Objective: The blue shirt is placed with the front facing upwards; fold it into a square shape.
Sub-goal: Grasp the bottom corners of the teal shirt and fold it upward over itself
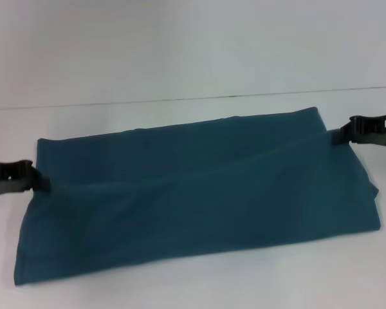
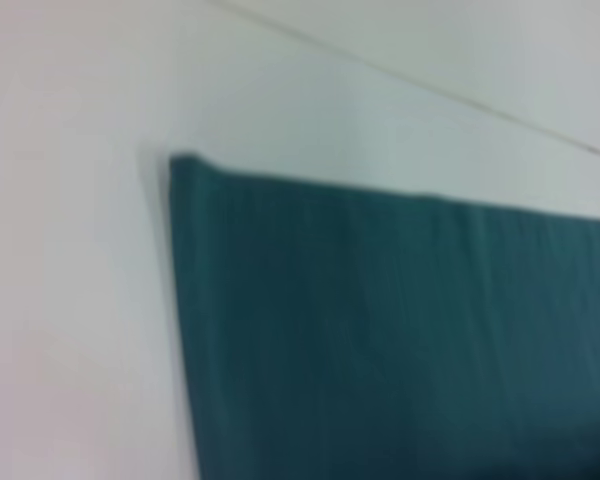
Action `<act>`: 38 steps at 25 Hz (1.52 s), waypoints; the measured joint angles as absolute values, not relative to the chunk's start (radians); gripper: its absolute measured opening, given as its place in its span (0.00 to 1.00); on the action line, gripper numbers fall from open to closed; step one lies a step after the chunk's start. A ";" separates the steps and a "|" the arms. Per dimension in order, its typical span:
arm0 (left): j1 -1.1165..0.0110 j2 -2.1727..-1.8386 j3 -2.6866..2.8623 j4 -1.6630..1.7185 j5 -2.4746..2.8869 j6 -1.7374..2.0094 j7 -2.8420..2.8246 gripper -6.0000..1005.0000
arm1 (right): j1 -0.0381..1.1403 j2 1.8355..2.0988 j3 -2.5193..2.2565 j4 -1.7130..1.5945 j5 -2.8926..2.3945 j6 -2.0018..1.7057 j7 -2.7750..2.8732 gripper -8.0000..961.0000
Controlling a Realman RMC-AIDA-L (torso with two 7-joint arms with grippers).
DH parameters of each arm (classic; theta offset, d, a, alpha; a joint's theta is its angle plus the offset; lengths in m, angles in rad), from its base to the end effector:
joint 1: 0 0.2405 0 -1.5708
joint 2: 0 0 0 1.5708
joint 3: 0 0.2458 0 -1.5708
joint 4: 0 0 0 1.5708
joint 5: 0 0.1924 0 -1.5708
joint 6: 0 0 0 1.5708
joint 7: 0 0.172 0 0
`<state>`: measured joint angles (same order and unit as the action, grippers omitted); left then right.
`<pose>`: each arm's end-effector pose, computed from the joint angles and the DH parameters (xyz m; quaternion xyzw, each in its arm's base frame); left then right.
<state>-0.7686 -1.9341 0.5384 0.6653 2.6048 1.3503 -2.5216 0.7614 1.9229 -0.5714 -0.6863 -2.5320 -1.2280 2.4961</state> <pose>-0.2802 0.3938 0.0390 -0.7393 -0.6373 -0.0630 0.2082 0.2803 0.4166 0.0569 -0.7395 0.6090 0.0965 0.2700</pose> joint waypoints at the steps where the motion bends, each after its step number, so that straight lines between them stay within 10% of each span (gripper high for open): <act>1: -0.778 -1.935 0.539 0.661 2.606 1.325 -2.524 0.04 | 0.763 1.925 -0.580 -0.685 -2.533 -1.205 2.504 0.04; 38: -0.888 -1.950 0.642 0.521 2.612 0.861 -2.563 0.04 | 0.978 1.953 -0.813 -0.477 -2.797 -0.719 2.660 0.04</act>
